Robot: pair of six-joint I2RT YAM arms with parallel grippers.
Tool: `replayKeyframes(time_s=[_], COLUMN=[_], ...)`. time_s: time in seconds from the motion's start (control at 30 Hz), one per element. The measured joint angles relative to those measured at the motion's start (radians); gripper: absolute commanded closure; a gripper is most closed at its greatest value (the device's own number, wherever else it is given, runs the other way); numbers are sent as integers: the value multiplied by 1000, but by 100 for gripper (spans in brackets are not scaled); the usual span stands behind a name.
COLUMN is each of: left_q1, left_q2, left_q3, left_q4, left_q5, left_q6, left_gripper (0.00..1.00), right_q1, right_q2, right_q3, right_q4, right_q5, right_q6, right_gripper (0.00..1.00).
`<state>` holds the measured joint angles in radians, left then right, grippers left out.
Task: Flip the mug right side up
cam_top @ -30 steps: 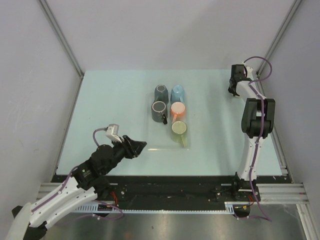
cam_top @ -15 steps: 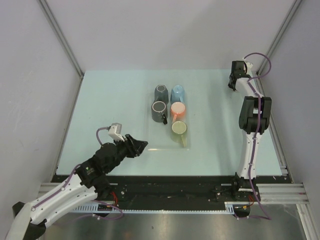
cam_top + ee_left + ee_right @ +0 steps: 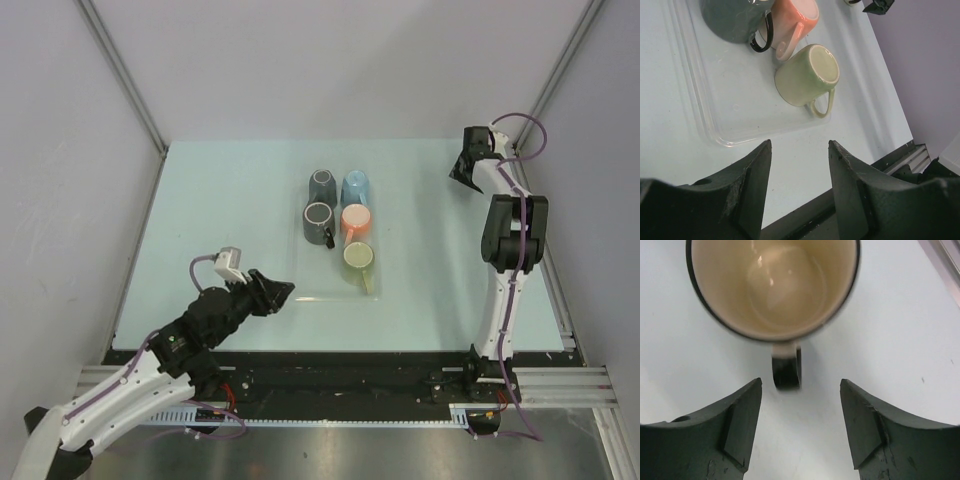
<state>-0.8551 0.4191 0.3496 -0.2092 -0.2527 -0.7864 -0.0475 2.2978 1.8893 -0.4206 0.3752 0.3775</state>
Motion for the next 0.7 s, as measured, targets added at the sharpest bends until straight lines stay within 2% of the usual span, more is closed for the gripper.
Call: replayKeyframes(time_s=[0.13, 0.17, 0.23, 0.27, 0.33, 0.53, 0.63, 0.7], left_q1=[0, 0, 0, 0, 0, 3, 3, 3], left_q2=[-36, -41, -45, -43, -31, -10, -53, -100], left_q3=[0, 0, 2, 7, 32, 116, 116, 113], left_q4=[-18, -22, -34, -51, -100, -209, -233, -235], left_q5=[-13, -19, -37, -45, -74, -150, -164, -173], left_q6=[0, 0, -2, -9, -28, -101, -116, -125], left_gripper=[41, 31, 21, 11, 0, 0, 0, 0], right_q1=[24, 41, 86, 126, 200, 518, 653, 696], right_q2=[-140, -197, -309, -384, -495, -769, -832, -867], right_q3=[-122, -167, -235, -274, -313, -444, -523, -581], right_q4=[-22, -20, -27, -27, -29, -43, -96, -127], right_q5=[0, 6, 19, 28, 42, 175, 218, 211], right_q6=[43, 53, 64, 68, 71, 74, 67, 59], right_gripper=[28, 27, 22, 20, 16, 11, 15, 18])
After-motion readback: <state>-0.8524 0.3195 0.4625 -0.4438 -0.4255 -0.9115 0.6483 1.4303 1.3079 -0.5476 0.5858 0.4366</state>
